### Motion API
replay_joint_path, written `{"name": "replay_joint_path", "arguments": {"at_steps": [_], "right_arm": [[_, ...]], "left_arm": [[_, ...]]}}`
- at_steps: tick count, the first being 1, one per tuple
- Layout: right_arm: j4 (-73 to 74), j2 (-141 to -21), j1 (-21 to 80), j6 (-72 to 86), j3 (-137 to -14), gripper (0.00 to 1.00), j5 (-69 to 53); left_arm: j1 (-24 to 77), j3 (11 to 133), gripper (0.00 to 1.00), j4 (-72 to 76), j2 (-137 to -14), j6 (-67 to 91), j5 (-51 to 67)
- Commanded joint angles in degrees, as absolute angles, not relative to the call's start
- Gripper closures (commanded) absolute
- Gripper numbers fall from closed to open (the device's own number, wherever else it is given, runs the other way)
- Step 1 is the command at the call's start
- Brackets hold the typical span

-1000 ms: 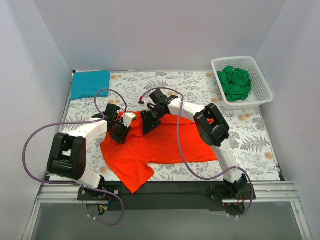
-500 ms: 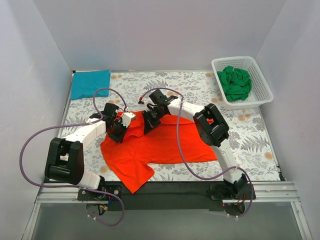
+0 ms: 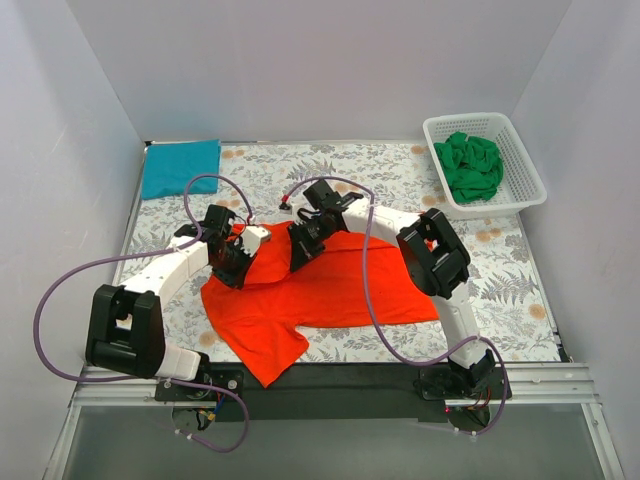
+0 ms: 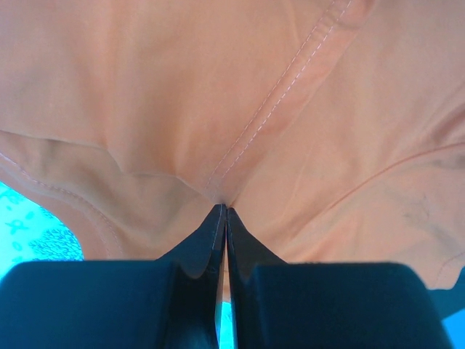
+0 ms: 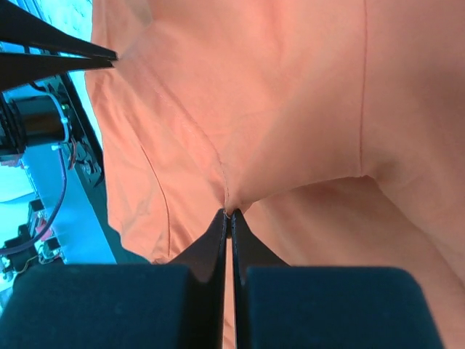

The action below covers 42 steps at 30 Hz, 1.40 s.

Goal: Fold and stack the t-shirts
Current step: Fold the tshirt

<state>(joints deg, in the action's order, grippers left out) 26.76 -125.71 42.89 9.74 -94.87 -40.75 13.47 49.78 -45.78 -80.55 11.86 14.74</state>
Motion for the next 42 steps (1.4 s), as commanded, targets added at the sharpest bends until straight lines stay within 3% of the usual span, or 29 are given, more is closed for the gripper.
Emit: {"name": "replay_joint_path", "arguments": {"at_steps": [1, 6, 7, 9, 10, 13, 17, 19, 24, 33, 37, 42], "right_arm": [[26.28, -122.61, 43.33, 8.79, -92.73, 0.99, -43.33], [26.1, -122.78, 43.51, 8.35, -91.41, 0.97, -44.21], [26.28, -122.78, 43.51, 8.35, -91.23, 0.78, -44.03], [27.06, -122.26, 43.42, 7.13, -91.75, 0.64, -43.42], [27.77, -122.08, 42.63, 6.25, -93.32, 0.6, -43.42], [32.86, -120.5, 39.39, 1.86, -97.02, 0.58, -43.42], [36.47, -115.76, 33.85, -4.65, -98.79, 0.5, -42.19], [38.49, -113.39, 30.69, -10.16, -98.35, 0.5, -38.08], [41.04, -111.36, 23.22, -15.02, -94.75, 0.63, -29.11], [42.19, -115.57, 12.31, -19.42, -92.72, 0.77, -21.37], [42.27, -118.21, 10.9, -20.13, -92.46, 0.78, -19.95], [42.28, -120.85, 10.28, -20.48, -92.64, 0.79, -18.2]], "left_arm": [[13.8, 51.33, 1.0, -48.51, -77.7, 10.99, 16.52], [13.71, 50.45, 1.0, -48.87, -77.87, 10.9, 16.35], [13.8, 50.71, 0.95, -48.95, -78.13, 11.16, 16.09], [13.54, 51.5, 0.79, -49.31, -78.05, 12.3, 16.7], [13.27, 52.9, 0.7, -48.7, -77.79, 13.0, 17.74], [8.19, 58.76, 0.63, -48.25, -77.6, 14.58, 23.79], [-1.82, 68.34, 0.61, -45.71, -83.92, 17.74, 28.29], [-4.74, 71.61, 0.61, -43.43, -89.19, 20.55, 28.65], [-5.89, 80.49, 0.67, -40.96, -98.86, 27.41, 31.02], [-6.59, 78.23, 0.75, -31.57, -105.56, 35.85, 29.0], [-9.05, 77.78, 0.73, -31.11, -104.94, 37.26, 30.76], [-11.51, 79.28, 0.57, -34.63, -106.96, 38.4, 32.52]]}}
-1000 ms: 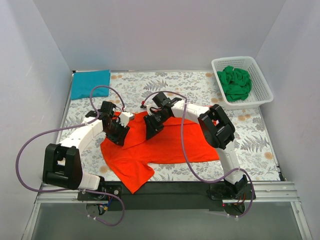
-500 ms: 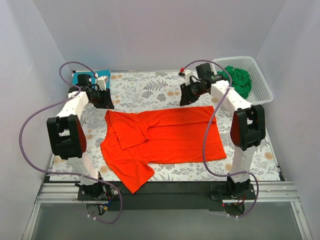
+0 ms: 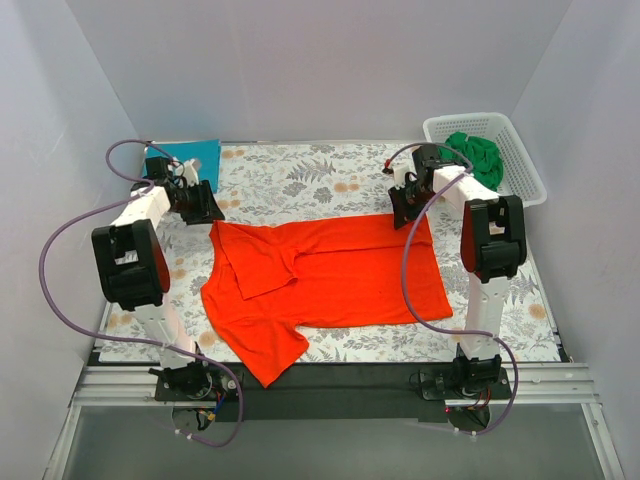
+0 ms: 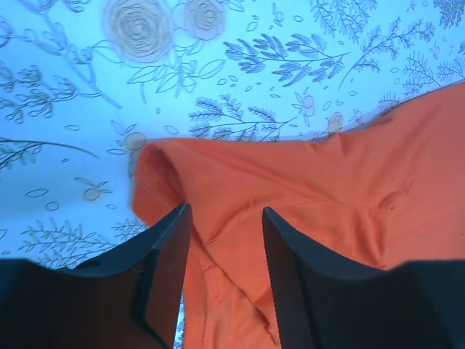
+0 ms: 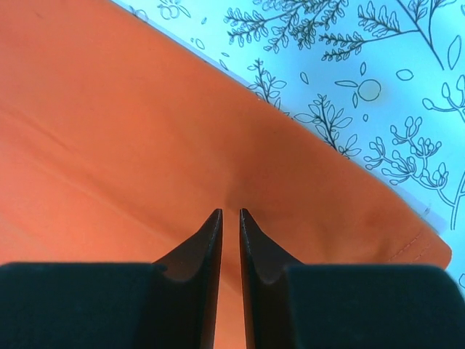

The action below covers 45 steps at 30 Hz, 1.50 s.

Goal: Fold and stack the t-shirts
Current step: Fold the tshirt

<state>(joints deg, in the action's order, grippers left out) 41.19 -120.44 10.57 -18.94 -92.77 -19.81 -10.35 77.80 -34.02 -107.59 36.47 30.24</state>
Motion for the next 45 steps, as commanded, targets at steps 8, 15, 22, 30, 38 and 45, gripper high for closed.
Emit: {"name": "replay_joint_path", "arguments": {"at_steps": [8, 15, 22, 30, 38, 45], "right_arm": [[42.27, -121.03, 10.19, -20.39, -93.25, 0.8, -17.84], [42.1, -119.0, 9.93, -19.86, -94.13, 0.79, -18.11], [40.52, -119.71, 9.23, -19.69, -95.36, 0.8, -15.38], [37.79, -117.77, 8.26, -17.93, -94.04, 0.8, -17.93], [35.86, -121.01, 8.09, -18.63, -94.66, 0.79, -9.26], [34.37, -123.23, 7.56, -17.67, -92.55, 0.79, -4.04]], "left_arm": [[-11.87, 75.23, 0.44, -29.54, -107.93, 44.02, 32.34], [-11.87, 74.71, 0.44, -26.99, -110.92, 45.97, 33.85], [-12.13, 74.35, 0.43, -22.85, -112.76, 48.42, 35.67], [-12.22, 76.11, 0.44, -23.38, -113.64, 49.74, 37.26], [-13.96, 75.85, 0.44, -23.38, -115.92, 51.68, 31.47], [-19.6, 75.06, 0.44, -24.78, -116.1, 51.59, 25.32]]}}
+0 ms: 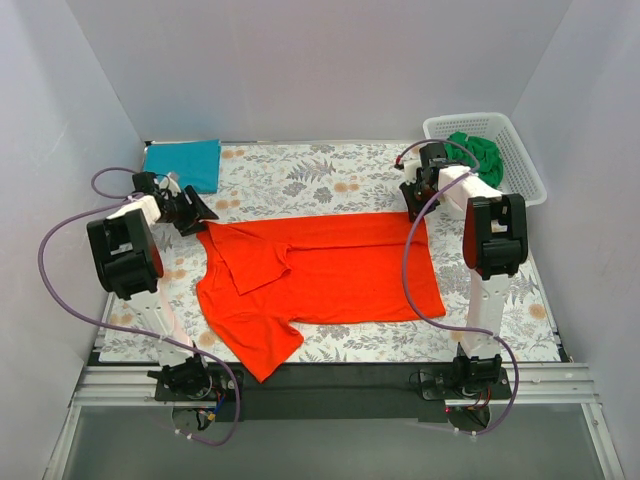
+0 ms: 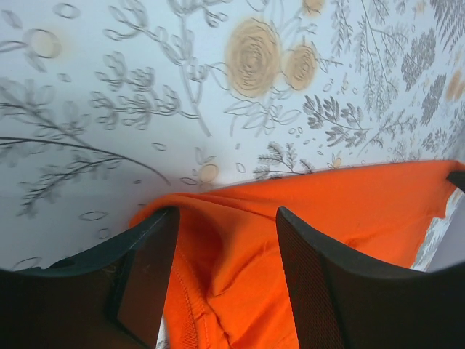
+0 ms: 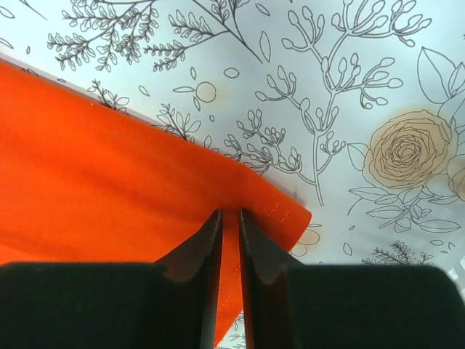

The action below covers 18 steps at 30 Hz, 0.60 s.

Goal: Fold and stack the t-shirts
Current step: Fold the tshirt

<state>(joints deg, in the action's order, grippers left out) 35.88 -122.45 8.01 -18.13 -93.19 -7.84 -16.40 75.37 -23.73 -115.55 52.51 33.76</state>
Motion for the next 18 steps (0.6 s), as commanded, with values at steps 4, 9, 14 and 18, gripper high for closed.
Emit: {"name": "replay_joint_path", "arguments": {"at_steps": [4, 9, 14, 18], "right_arm": [[34.1, -122.96, 7.73, -16.18, -93.77, 0.78, -6.5], [34.1, -125.33, 7.65, -15.38, -98.07, 0.77, -7.03], [33.93, -128.23, 7.65, -14.59, -101.07, 0.77, -2.56], [34.1, -128.41, 7.65, -13.63, -102.57, 0.76, -4.91]], "left_arm": [[-19.86, 76.99, 0.44, -25.14, -117.85, 50.98, 27.59], [-18.81, 83.48, 0.46, -26.89, -121.99, 49.31, 30.59], [-18.28, 89.98, 0.5, -27.42, -126.73, 48.52, 31.64], [-17.75, 97.98, 0.57, -32.14, -128.85, 45.45, 33.74]]}}
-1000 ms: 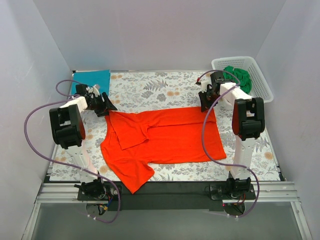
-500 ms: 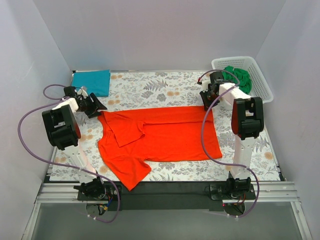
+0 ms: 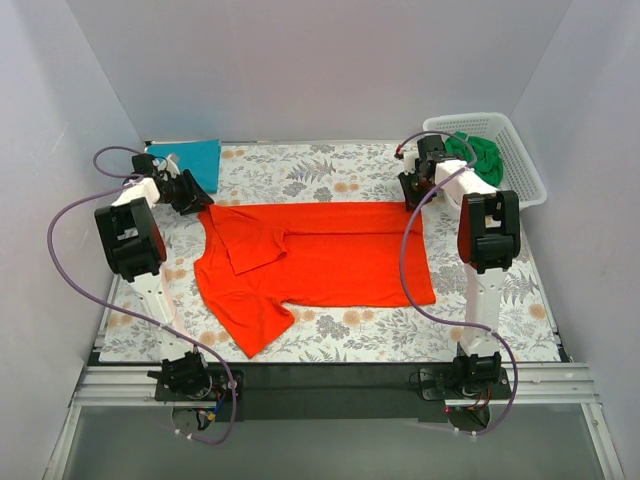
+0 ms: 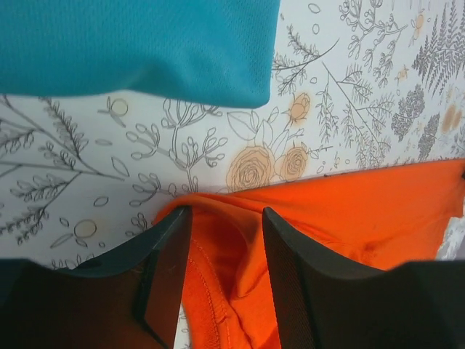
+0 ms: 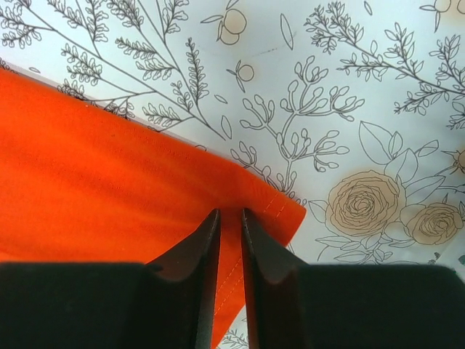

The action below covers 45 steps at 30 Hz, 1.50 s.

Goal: Fold and stack the t-shirts
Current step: Fold the tshirt

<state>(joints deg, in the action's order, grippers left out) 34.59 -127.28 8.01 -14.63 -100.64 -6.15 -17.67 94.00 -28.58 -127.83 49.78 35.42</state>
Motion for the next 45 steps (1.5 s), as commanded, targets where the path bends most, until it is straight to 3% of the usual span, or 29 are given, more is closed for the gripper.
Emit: {"name": "replay_joint_path", "arguments": {"at_steps": [1, 11, 30, 45], "right_arm": [[34.1, -128.15, 7.65, -13.1, -102.66, 0.75, -6.14], [35.33, -121.38, 9.49, -12.57, -101.43, 0.68, -17.31], [35.42, -122.43, 10.02, -12.3, -100.81, 0.7, -18.19], [35.42, -122.78, 10.11, -12.22, -100.37, 0.69, -18.28]], "left_arm": [[-17.58, 98.78, 0.58, -32.69, -128.15, 44.57, 34.18], [-16.17, 86.06, 0.6, -34.89, -110.75, 36.74, 31.73], [-10.9, 88.86, 0.61, -34.37, -119.44, 39.9, 23.29], [-10.02, 86.05, 0.63, -34.1, -116.89, 39.73, 18.46]]}}
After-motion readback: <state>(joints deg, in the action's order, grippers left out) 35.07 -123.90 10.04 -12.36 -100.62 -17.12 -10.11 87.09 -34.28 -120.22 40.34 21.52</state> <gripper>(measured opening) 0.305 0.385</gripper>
